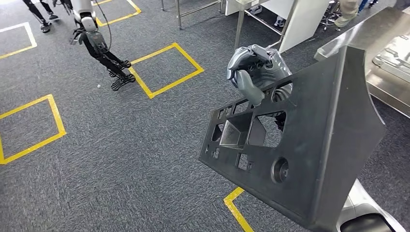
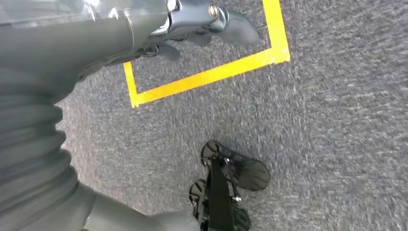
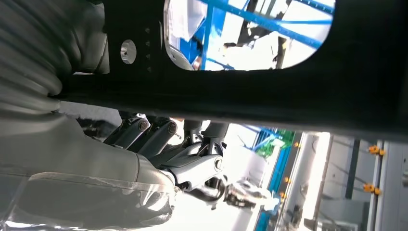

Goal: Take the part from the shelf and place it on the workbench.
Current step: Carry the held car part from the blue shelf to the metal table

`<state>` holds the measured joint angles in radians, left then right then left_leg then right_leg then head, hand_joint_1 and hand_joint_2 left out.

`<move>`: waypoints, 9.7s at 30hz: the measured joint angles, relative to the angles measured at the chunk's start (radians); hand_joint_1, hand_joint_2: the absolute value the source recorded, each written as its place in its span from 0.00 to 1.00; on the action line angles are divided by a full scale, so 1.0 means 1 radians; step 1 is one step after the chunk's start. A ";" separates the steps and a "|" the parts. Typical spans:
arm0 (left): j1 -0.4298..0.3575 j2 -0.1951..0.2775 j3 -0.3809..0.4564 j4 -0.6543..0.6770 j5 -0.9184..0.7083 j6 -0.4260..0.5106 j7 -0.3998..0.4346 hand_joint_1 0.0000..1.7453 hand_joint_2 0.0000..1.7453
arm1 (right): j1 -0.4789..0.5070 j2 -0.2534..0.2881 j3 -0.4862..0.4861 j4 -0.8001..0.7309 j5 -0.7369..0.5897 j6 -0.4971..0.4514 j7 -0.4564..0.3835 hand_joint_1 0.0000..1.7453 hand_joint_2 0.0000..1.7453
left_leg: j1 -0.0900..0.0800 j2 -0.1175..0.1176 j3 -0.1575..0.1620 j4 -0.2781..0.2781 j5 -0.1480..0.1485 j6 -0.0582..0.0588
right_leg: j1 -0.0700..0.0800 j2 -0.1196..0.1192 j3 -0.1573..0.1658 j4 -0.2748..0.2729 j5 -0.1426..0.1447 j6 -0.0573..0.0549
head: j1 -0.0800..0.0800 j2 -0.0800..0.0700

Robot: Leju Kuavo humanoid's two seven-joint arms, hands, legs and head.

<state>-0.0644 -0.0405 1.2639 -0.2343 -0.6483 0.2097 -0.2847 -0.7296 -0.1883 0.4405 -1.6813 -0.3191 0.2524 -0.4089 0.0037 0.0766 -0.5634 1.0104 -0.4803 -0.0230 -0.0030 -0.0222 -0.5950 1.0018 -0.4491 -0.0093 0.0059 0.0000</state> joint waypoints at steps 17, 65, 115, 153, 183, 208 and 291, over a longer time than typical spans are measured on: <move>0.003 0.018 -0.005 0.000 0.008 -0.014 -0.015 0.00 1.00 | 0.001 -0.005 0.016 -0.021 0.005 -0.052 -0.005 1.00 1.00 | 0.016 -0.088 0.001 -0.018 0.021 0.030 | -0.004 0.081 -0.053 0.085 -0.040 0.029 | 0.005 0.000; -0.007 0.029 -0.009 0.000 -0.028 -0.112 0.038 0.00 1.00 | -0.054 0.006 0.009 0.040 -0.065 -0.037 0.005 1.00 1.00 | 0.008 -0.062 -0.094 0.220 -0.121 -0.004 | -0.003 0.033 -0.001 -0.010 0.017 -0.006 | 0.010 0.000; 0.002 0.042 -0.023 0.000 -0.048 -0.184 -0.006 0.00 1.00 | -0.009 0.015 -0.012 0.022 0.025 -0.043 -0.006 1.00 1.00 | 0.010 -0.075 0.018 -0.008 -0.004 0.046 | -0.009 0.030 -0.114 0.220 -0.059 0.042 | 0.018 0.000; 0.002 0.047 -0.028 0.000 -0.068 -0.192 -0.024 0.00 1.00 | 0.048 0.021 -0.068 -0.019 0.022 -0.015 -0.050 1.00 1.00 | 0.004 -0.039 0.030 -0.005 -0.032 0.004 | 0.001 0.002 -0.031 0.001 0.029 0.008 | 0.005 0.000; 0.002 0.056 -0.027 0.000 -0.076 -0.202 -0.044 0.00 1.00 | 0.025 0.008 -0.078 -0.011 0.053 -0.025 0.006 1.00 1.00 | 0.011 -0.068 0.023 -0.009 -0.014 -0.001 | -0.010 0.023 -0.013 0.006 0.011 0.020 | 0.004 0.000; 0.006 0.056 -0.021 -0.001 -0.079 -0.202 -0.047 0.00 1.00 | 0.035 0.007 -0.080 -0.004 0.036 -0.024 0.032 1.00 1.00 | 0.006 -0.075 0.022 -0.016 0.010 0.044 | -0.017 0.024 -0.063 0.118 -0.011 0.056 | 0.010 0.000; 0.010 0.050 0.031 -0.001 -0.094 -0.208 -0.054 0.00 1.00 | -0.041 0.085 -0.027 0.027 -0.062 0.034 0.061 1.00 1.00 | 0.009 -0.083 -0.047 -0.004 0.065 0.027 | -0.001 0.028 0.060 0.011 -0.055 0.034 | -0.007 0.000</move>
<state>-0.0544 0.0092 1.2948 -0.2358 -0.7426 0.0015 -0.3387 -0.7704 -0.1032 0.4133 -1.6543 -0.3807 0.2865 -0.3484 0.0129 -0.0059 -0.6100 1.0068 -0.4149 0.0036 -0.0040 0.0054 -0.5350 1.0129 -0.5043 0.0247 -0.0008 0.0002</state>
